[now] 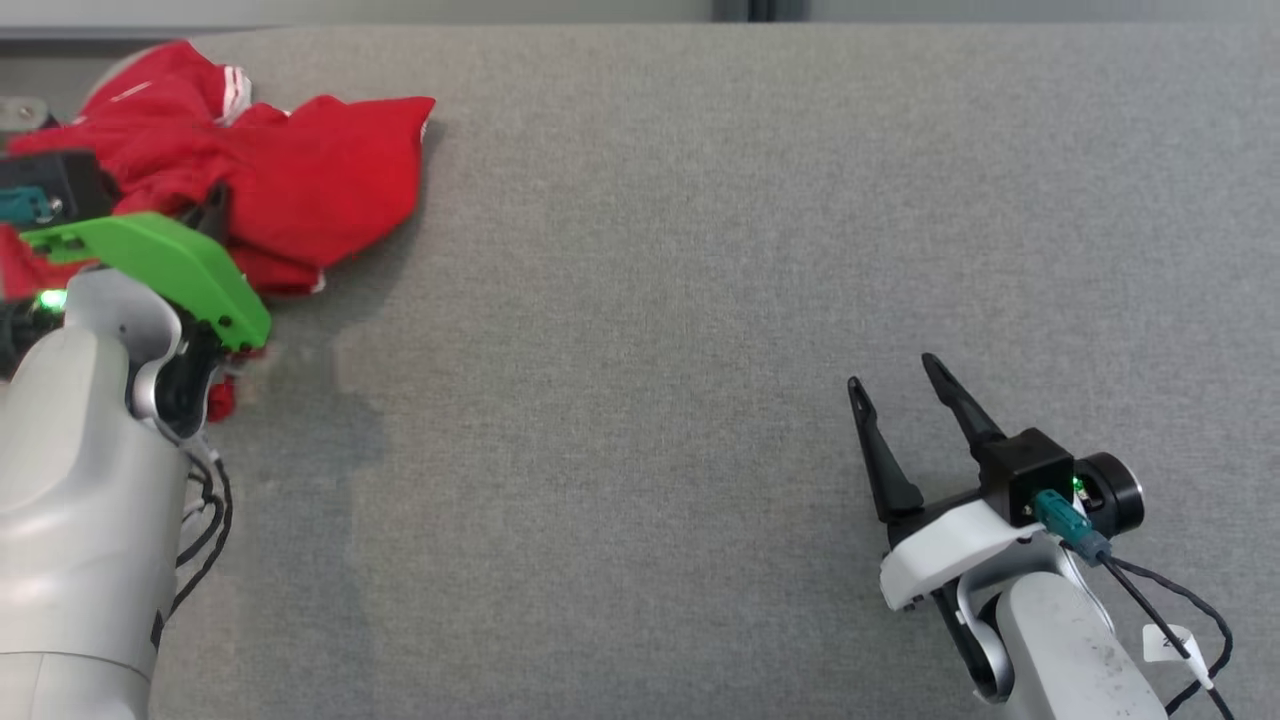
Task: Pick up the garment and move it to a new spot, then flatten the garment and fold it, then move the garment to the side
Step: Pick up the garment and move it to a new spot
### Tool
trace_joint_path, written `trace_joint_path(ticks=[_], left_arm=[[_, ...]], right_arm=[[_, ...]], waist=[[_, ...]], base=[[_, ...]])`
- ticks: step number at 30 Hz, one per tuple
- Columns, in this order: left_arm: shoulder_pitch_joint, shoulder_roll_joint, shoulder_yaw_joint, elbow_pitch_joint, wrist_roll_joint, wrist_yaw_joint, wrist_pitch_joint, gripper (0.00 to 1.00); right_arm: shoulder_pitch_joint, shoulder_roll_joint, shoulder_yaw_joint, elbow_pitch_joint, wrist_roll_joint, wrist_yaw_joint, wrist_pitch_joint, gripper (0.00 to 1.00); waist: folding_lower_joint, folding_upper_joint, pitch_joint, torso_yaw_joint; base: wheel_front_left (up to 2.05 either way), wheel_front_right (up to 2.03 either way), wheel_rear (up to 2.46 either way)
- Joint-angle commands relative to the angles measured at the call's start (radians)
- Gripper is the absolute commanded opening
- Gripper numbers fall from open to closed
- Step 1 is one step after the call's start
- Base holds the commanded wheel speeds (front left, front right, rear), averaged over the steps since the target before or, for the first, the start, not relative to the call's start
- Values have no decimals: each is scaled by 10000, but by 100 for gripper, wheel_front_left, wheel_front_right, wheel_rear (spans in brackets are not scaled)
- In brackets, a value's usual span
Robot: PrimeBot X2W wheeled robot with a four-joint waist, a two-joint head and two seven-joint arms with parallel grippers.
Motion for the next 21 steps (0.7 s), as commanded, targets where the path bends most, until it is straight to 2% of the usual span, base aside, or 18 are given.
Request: trace_joint_path(ticks=[1,7,11,17,21], left_arm=[[-66,22,-114,-384,-72,-26,-25,0],[370,30,-512,-2559,-164,-27,273,0],[836,-7,-714,-4581,-305,42,828,0],[2027,-164,-1128,-8203,-764,468,1966,0],[2827,-339,-1544,-10065,-1278,672,2675,0]], right_arm=[[153,-38,32,-16,132,-3,-31,100],[413,-33,57,-73,396,-3,-30,100],[640,-36,-73,-110,469,-3,-31,100],[903,-30,-233,-224,559,-3,-31,100],[825,-32,-161,-299,721,-3,-30,100]], waist=[[-1,0,-631,35],[-1,0,-1232,-348],[-1,0,-1467,-698],[-1,0,-1524,-1378],[-1,0,-1389,-1991]], base=[[0,0,0],[0,0,0],[0,0,0],[0,0,0],[0,0,0]])
